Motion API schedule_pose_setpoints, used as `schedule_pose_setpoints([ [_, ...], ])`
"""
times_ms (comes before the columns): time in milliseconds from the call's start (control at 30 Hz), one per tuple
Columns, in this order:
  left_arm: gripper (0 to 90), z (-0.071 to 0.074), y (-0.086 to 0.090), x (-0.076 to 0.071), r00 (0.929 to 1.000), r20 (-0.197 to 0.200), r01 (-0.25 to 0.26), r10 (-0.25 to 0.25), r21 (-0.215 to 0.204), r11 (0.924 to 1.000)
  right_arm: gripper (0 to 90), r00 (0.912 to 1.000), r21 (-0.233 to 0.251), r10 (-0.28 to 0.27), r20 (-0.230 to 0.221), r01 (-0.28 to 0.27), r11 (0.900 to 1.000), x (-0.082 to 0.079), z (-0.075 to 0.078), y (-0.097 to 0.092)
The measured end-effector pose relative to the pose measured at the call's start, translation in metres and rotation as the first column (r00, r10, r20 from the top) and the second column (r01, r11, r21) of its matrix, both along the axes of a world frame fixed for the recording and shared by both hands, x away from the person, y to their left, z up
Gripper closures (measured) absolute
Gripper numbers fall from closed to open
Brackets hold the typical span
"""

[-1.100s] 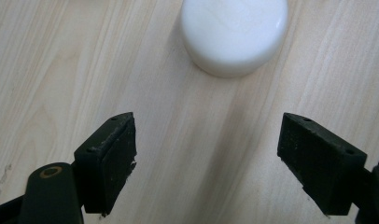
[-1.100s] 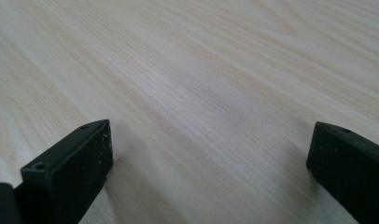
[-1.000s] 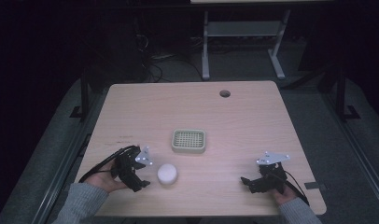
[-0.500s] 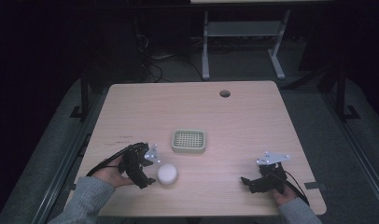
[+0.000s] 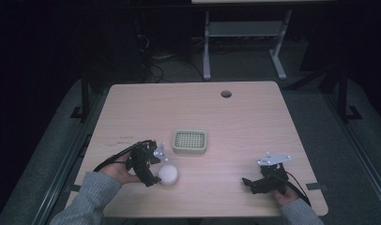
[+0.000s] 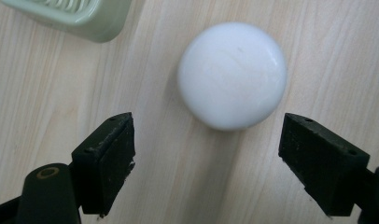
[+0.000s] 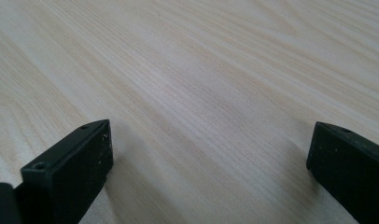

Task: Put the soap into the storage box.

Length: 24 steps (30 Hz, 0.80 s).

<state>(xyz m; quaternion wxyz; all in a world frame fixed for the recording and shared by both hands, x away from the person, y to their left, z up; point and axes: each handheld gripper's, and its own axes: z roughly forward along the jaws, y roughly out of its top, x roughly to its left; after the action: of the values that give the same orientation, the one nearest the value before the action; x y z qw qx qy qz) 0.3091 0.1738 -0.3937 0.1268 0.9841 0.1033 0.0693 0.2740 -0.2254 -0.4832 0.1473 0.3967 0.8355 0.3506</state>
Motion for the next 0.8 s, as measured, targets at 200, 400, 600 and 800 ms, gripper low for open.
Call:
schedule_pose_setpoints([
  [200,17.6,-0.001,-0.005,0.003,1.0,-0.006,-0.003,0.003,0.003,1.0,0.0,1.0,-0.001,0.0,0.001,0.0,1.0,0.0,0.0,0.0],
  [400,17.4,-0.003,-0.01,0.007,0.9998,-0.017,-0.006,0.006,0.006,1.0,0.0,1.0,0.001,-0.003,-0.005,0.003,1.0,0.0,0.0,0.0],
  [600,17.4,-0.009,-0.018,0.01,0.999,-0.042,0.018,-0.017,0.024,0.9996,0.0,1.0,0.001,-0.003,-0.005,0.003,1.0,0.0,0.0,0.0],
  [800,17.4,-0.016,-0.027,0.009,0.9968,-0.072,0.039,-0.036,0.045,0.9982,0.0,1.0,0.001,-0.003,-0.005,0.003,1.0,0.0,0.0,0.0],
])
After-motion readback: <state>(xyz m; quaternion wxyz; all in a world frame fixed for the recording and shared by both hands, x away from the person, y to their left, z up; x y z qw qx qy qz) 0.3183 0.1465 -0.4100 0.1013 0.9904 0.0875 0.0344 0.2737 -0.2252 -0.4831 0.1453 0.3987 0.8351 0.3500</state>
